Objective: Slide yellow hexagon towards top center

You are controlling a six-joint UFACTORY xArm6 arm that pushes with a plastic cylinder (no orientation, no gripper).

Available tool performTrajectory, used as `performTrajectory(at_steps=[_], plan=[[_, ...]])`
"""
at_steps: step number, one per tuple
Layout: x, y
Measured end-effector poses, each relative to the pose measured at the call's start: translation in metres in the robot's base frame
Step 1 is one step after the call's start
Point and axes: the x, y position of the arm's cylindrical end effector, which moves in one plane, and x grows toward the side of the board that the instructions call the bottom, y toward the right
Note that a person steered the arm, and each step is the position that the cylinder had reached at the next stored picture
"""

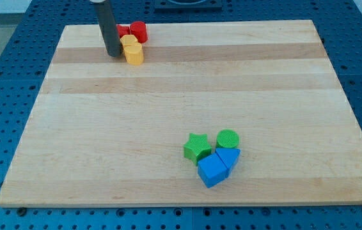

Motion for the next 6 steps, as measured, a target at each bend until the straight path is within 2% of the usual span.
performTrajectory(at_steps=[1,4,5,6], plan=[[-0.005,0.014],[-0.015,0.107],[-0.025,0.110],[-0.012,0.098]])
